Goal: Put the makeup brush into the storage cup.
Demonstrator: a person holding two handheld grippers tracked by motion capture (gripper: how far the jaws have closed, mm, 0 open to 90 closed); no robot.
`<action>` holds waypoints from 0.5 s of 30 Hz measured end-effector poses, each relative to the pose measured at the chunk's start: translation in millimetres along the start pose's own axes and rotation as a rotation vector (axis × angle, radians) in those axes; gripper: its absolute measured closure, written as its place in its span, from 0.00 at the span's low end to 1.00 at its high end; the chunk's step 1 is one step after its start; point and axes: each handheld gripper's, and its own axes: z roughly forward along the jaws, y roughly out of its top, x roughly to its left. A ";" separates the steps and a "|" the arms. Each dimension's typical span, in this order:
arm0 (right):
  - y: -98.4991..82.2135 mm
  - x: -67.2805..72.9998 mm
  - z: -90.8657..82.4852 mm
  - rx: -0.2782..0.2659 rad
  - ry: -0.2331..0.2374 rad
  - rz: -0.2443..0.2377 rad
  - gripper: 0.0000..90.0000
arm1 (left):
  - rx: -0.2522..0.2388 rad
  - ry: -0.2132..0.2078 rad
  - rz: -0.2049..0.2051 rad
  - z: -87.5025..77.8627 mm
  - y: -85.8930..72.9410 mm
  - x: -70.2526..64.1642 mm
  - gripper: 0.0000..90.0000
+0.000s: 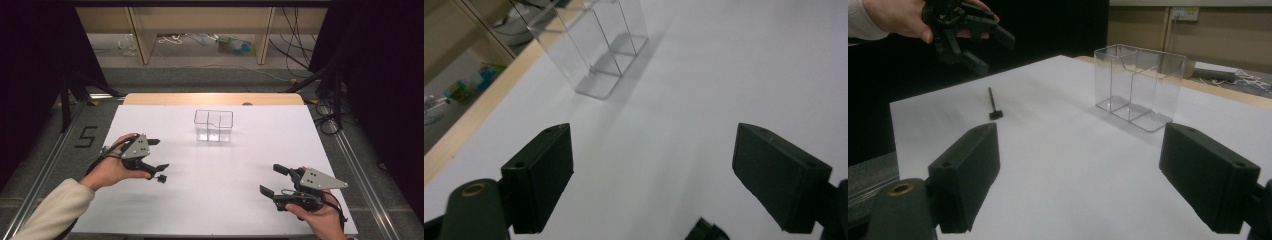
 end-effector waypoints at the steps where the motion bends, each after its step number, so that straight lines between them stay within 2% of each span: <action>1: -0.1 0.1 0.4 -0.002 0.001 0.000 0.20 | 0.015 -0.008 0.016 1.4 -1.4 0.6 0.19; 2: -0.1 0.1 0.5 -0.003 0.001 0.001 0.20 | 0.074 -0.025 0.063 2.3 -2.4 3.4 0.19; 3: -0.1 0.2 0.5 -0.003 0.002 0.002 0.20 | 0.097 -0.036 0.087 2.9 -2.9 4.3 0.20; 4: 0.0 -1.2 1.2 -0.017 -0.001 -0.022 0.20 | 0.121 -0.045 0.113 3.6 -3.5 5.1 0.21; 5: -0.4 0.7 1.7 -0.015 0.014 0.006 0.20 | 0.141 -0.049 0.130 4.5 -3.9 5.5 0.21; 8: -0.2 -0.2 1.7 -0.019 0.007 -0.016 0.20 | 0.189 -0.082 0.164 6.6 -5.0 7.2 0.21; 9: -0.3 0.9 1.5 -0.012 0.015 0.004 0.20 | 0.206 -0.088 0.175 7.1 -5.4 8.0 0.21; 12: -0.5 0.8 1.6 -0.013 0.015 0.006 0.20 | 0.232 -0.103 0.187 8.4 -6.7 9.3 0.21; 13: -0.8 0.6 2.1 -0.017 0.018 0.007 0.20 | 0.290 -0.134 0.228 8.3 -7.4 12.2 0.22; 14: -0.8 0.6 2.1 -0.017 0.018 0.007 0.20 | 0.290 -0.134 0.228 8.3 -7.4 12.2 0.23; 15: -0.5 -0.7 2.4 -0.023 0.013 -0.007 0.20 | 0.363 -0.153 0.285 9.0 -8.7 13.7 0.23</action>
